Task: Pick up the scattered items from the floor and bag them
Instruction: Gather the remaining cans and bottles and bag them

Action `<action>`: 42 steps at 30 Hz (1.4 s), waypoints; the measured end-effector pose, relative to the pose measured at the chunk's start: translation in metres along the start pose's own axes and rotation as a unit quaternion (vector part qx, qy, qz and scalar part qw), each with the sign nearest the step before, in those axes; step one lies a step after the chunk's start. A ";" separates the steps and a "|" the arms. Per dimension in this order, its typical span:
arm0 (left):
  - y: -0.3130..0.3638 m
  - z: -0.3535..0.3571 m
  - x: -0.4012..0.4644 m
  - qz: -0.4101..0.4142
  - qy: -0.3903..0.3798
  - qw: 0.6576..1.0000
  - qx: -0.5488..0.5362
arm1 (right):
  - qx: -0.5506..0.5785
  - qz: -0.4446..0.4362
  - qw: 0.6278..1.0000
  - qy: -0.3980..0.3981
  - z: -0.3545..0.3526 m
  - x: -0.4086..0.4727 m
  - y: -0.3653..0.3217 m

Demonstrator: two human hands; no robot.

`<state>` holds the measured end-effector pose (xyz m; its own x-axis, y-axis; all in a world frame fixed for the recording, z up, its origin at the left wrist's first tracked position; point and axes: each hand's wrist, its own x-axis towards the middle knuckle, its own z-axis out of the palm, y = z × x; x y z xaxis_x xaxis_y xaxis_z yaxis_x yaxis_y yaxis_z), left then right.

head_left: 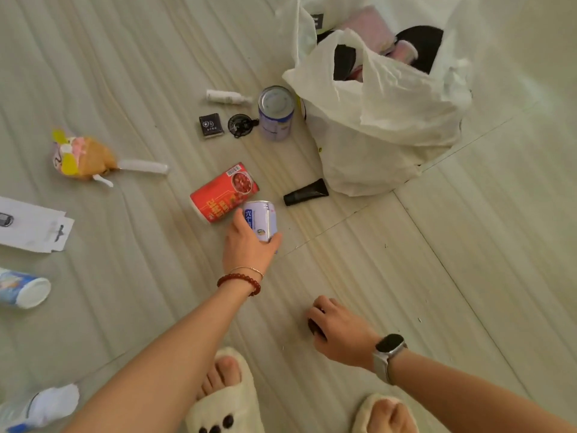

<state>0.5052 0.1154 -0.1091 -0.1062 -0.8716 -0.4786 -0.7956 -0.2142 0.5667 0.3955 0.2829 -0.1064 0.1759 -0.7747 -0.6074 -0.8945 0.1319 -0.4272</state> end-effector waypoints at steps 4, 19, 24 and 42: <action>0.000 0.002 0.001 0.053 -0.021 0.998 -0.014 | 0.097 -0.005 0.986 0.133 -0.056 0.008 0.014; 0.236 -0.077 0.085 0.354 0.096 0.915 -0.169 | 0.209 0.142 0.837 0.485 -0.335 0.075 0.119; 0.287 -0.050 0.113 0.354 0.042 0.930 -0.093 | 0.130 0.144 0.892 0.408 -0.313 0.085 0.139; 0.308 0.050 0.108 0.399 0.016 0.912 -0.096 | -0.054 0.010 0.809 0.585 -0.230 0.019 0.186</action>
<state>0.2192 -0.0226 -0.0199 -0.5859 -0.7953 0.1557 -0.3531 0.4235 0.8342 0.1381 0.1509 -0.0435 -0.2917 -0.8361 0.4646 -0.9345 0.1455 -0.3249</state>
